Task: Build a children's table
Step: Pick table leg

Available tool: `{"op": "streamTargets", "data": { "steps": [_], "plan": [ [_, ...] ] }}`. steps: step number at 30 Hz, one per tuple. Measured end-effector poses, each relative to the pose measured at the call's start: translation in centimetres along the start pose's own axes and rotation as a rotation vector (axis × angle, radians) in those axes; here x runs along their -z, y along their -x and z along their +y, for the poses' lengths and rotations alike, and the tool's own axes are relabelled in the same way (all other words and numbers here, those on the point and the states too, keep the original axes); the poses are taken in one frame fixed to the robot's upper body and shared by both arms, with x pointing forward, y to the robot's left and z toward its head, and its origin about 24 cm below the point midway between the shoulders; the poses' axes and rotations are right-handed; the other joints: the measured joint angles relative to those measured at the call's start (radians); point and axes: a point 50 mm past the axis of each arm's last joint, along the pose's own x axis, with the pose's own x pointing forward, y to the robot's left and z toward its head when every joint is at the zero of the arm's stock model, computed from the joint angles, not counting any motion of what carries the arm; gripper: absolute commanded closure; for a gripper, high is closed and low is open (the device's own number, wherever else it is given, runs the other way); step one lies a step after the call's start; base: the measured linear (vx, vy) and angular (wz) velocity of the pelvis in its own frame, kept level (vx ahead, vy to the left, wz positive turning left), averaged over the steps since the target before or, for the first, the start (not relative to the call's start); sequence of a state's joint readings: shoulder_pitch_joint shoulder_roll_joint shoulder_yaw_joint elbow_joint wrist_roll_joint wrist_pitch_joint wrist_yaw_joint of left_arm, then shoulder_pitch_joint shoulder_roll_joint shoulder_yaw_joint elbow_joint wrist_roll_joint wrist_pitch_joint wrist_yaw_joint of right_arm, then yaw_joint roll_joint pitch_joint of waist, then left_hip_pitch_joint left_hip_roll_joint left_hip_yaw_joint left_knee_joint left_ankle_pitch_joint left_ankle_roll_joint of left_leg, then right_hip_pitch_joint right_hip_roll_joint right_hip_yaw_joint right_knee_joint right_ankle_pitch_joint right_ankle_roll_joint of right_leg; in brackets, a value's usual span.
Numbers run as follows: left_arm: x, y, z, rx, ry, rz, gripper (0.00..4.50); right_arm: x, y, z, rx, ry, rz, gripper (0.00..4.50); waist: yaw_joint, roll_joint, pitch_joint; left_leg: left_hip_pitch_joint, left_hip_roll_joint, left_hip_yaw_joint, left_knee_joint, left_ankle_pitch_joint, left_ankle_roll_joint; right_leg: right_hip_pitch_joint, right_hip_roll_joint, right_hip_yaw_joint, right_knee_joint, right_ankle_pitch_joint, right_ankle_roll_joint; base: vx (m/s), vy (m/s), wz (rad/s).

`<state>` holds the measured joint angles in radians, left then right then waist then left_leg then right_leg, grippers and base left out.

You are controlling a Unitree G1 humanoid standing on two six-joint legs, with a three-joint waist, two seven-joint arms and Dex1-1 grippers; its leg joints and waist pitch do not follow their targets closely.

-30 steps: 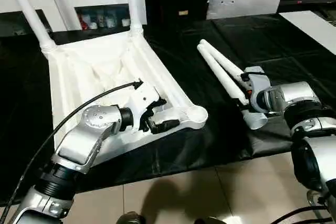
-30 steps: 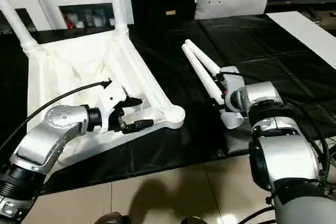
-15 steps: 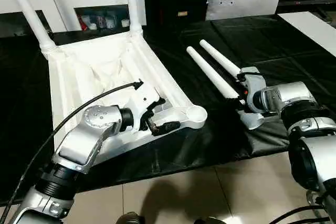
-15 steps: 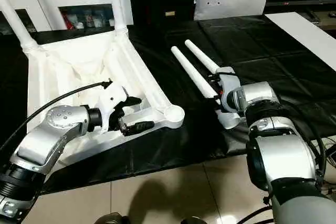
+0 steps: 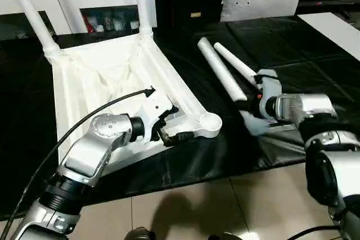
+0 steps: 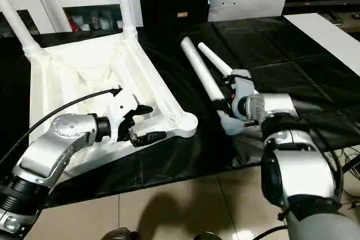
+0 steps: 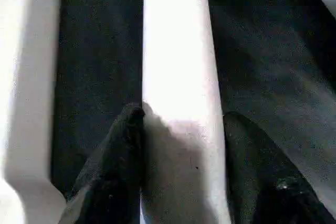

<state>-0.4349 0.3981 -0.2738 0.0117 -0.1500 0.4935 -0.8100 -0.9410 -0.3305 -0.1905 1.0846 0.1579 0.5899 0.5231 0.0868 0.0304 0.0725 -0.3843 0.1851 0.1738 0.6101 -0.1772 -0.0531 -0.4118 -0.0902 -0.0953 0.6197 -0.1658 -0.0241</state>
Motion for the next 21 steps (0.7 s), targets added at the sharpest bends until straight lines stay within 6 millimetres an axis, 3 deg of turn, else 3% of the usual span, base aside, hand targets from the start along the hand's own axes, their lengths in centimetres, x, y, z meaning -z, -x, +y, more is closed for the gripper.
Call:
{"op": "streamTargets", "data": {
  "steps": [3,6,10,15,21],
  "plan": [
    [-0.8,-1.1,-0.1,-0.051,0.028,-0.073,0.0,-0.9,0.1,0.9,-0.059,-0.026,-0.256,2.65,0.002,0.003,0.001,-0.003,0.0,0.0,0.0,0.0,0.0,-0.002,0.0,0.0,0.0,0.0,0.0,0.0,0.0,0.0],
    [-2.4,-1.7,0.4,-0.1,0.041,-0.154,0.0,-2.1,0.6,1.9,-0.145,-0.025,-0.337,2.66,0.004,0.005,0.0,-0.003,0.0,0.0,0.0,0.0,0.0,-0.002,0.0,-0.001,0.0,0.0,0.0,0.0,0.0,0.0],
    [-5.7,-2.3,2.1,-0.196,0.222,-0.373,0.0,-2.0,2.4,2.8,-0.436,-0.11,-0.468,2.66,0.015,0.004,0.0,-0.003,0.0,0.0,0.001,0.0,0.001,0.0,0.0,-0.001,-0.002,0.0,0.0,0.0,0.0,0.0],
    [-10.7,-2.3,2.7,-0.125,0.476,-0.665,0.0,-1.7,4.5,4.6,-0.739,-0.153,-0.541,2.66,0.028,0.005,-0.001,-0.003,0.001,0.0,0.001,0.0,0.002,0.0,0.0,-0.002,-0.002,0.001,-0.001,0.0,0.0,0.0],
    [-12.7,-3.3,1.7,-0.011,0.62,-0.77,0.0,-1.0,5.6,6.8,-0.904,-0.125,-0.529,2.66,0.04,0.005,-0.001,-0.004,0.001,0.0,0.001,0.001,0.002,0.0,0.0,-0.003,-0.004,0.001,0.0,0.0,0.0,0.0]
  ]
}}
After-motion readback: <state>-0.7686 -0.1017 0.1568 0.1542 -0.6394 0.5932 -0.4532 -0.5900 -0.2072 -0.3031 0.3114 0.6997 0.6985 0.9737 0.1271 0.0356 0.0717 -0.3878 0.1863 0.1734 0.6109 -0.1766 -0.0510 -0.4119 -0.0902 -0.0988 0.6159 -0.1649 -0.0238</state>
